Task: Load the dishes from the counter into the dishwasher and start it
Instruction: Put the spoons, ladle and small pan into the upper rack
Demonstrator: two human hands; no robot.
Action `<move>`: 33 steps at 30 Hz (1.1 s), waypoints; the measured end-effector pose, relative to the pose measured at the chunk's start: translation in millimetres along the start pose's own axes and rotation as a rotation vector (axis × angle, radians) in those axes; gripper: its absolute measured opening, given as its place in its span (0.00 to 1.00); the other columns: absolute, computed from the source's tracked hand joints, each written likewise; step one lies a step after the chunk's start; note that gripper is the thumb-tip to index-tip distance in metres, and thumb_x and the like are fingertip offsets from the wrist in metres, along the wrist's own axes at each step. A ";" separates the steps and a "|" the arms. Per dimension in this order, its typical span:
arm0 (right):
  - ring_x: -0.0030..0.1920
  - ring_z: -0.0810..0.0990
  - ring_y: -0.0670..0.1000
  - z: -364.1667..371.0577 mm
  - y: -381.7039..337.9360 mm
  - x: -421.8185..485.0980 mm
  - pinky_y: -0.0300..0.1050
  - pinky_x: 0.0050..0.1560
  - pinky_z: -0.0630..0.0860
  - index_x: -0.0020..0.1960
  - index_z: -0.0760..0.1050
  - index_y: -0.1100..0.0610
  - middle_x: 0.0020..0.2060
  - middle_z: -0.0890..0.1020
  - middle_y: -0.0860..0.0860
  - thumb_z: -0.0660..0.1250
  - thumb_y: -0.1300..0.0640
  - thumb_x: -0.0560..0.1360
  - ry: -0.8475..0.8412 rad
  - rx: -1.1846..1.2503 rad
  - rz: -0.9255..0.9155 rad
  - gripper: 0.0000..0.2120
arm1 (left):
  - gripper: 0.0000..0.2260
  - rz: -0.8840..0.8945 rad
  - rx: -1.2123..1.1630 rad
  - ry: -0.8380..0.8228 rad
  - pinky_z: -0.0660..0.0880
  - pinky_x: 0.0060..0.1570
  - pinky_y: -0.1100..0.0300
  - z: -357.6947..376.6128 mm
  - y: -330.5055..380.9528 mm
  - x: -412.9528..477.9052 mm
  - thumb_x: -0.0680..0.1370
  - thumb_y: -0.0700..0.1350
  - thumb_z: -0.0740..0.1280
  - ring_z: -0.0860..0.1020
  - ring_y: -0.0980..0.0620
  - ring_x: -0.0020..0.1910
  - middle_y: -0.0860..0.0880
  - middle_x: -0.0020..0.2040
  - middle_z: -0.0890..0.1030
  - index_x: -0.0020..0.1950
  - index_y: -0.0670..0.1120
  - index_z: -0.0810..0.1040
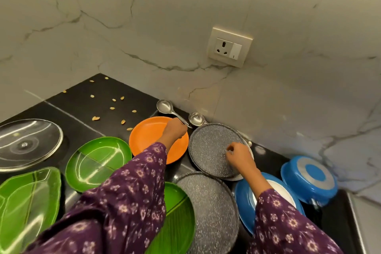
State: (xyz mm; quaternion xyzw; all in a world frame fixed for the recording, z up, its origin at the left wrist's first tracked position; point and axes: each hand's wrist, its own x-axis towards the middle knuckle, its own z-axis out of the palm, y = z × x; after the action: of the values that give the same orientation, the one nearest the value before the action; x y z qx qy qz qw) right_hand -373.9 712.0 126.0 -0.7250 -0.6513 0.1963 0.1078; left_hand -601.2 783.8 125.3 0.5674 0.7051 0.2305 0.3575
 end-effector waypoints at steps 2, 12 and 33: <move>0.45 0.77 0.52 -0.1 0.0 8.3 0.40 0.43 0.69 0.55 0.78 0.59 0.49 0.82 0.55 0.63 0.59 0.75 0.014 -0.005 -0.028 0.10 | 0.13 -0.118 -0.129 0.013 0.75 0.34 0.60 2.6 2.3 19.3 0.78 0.39 0.61 0.75 0.48 0.31 0.45 0.35 0.76 0.33 0.44 0.69; 0.39 0.76 0.43 18.7 1.6 38.1 0.37 0.44 0.73 0.51 0.78 0.54 0.47 0.79 0.51 0.64 0.57 0.76 0.023 0.044 -0.168 0.06 | 0.12 -0.174 -0.050 0.158 0.76 0.52 0.51 15.5 9.5 77.8 0.78 0.38 0.60 0.78 0.39 0.56 0.38 0.56 0.79 0.57 0.35 0.77; 0.43 0.79 0.42 8.9 -23.1 3.5 0.39 0.47 0.78 0.48 0.80 0.52 0.42 0.81 0.45 0.67 0.58 0.75 0.034 0.457 -0.027 0.04 | 0.07 -0.332 -0.675 0.383 0.73 0.35 0.59 -17.0 5.3 41.9 0.78 0.44 0.64 0.75 0.52 0.32 0.47 0.33 0.77 0.42 0.42 0.75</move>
State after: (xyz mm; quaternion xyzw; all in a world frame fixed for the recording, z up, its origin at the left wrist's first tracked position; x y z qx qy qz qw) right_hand -398.3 717.5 127.1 -0.6761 -0.5977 0.3249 0.2829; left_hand -615.0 826.9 129.9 0.2441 0.7254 0.4893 0.4180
